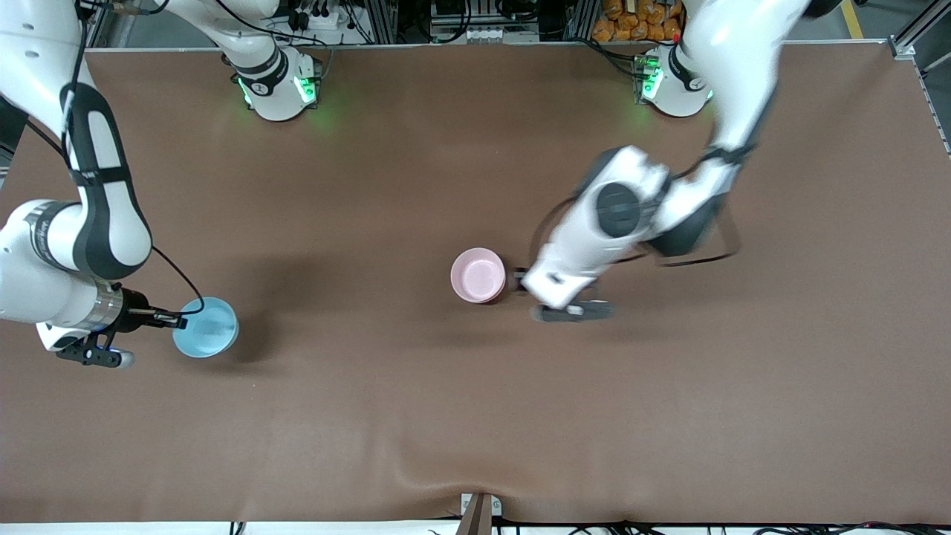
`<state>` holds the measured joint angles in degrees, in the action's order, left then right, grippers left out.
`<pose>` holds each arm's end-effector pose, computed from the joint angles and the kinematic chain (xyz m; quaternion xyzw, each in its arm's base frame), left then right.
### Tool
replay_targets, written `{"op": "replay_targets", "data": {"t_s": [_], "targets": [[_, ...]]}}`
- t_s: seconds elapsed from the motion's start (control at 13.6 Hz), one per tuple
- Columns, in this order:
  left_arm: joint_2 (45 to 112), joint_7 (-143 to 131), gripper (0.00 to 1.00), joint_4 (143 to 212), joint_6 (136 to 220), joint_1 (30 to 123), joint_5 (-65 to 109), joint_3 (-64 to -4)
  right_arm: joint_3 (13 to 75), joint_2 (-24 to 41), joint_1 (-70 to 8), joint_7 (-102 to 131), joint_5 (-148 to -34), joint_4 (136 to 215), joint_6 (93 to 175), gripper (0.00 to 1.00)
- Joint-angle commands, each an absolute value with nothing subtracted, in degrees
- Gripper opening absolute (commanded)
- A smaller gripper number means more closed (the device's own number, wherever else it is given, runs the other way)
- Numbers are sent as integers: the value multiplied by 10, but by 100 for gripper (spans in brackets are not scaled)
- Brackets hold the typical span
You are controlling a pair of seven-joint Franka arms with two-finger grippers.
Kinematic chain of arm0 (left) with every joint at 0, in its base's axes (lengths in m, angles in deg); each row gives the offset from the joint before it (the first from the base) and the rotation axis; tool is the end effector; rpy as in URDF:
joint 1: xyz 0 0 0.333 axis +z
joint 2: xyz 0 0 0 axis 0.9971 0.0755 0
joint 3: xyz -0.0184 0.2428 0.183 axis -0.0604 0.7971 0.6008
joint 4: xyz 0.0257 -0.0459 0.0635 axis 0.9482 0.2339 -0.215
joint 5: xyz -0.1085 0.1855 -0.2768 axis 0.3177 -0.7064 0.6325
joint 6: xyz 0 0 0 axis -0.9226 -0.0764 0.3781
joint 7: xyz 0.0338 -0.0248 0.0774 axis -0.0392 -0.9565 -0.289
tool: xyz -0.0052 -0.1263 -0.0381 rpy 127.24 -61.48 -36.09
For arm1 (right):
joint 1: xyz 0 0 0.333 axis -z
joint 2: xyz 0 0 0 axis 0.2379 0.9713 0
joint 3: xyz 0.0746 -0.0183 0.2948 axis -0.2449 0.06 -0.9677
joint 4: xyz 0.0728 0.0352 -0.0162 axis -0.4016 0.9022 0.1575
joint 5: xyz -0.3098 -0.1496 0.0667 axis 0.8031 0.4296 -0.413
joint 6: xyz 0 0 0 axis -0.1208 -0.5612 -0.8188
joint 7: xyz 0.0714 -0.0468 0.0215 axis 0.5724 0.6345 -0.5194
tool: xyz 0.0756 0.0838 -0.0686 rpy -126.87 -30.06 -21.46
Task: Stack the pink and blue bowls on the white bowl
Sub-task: 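Open the left gripper and withdraw while the right gripper lifts the blue bowl, then carry the blue bowl over the stack and lower it with the right gripper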
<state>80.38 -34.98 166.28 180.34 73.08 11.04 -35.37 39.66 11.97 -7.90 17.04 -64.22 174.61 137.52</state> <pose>0.5682 -0.3196 0.3840 0.9963 0.0374 0.0052 0.0766 0.6101 -0.0595 0.3049 -0.9925 0.0858 0.0433 0.0751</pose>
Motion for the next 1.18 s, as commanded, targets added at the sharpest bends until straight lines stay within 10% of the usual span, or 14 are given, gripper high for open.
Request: {"op": "replay_targets", "data": {"t_s": [0.0,0.59,1.1], "targets": [[695,-280,100,1688,1710,791,100,-358,374,79,-93,181,-679,1760,1338,0],[595,-181,100,1620,1522,889,101,-354,372,39,-288,386,-737,1777,1350,0],[516,-156,100,1655,1473,799,101,-211,372,83,-412,621,-739,1778,1446,0]]}}
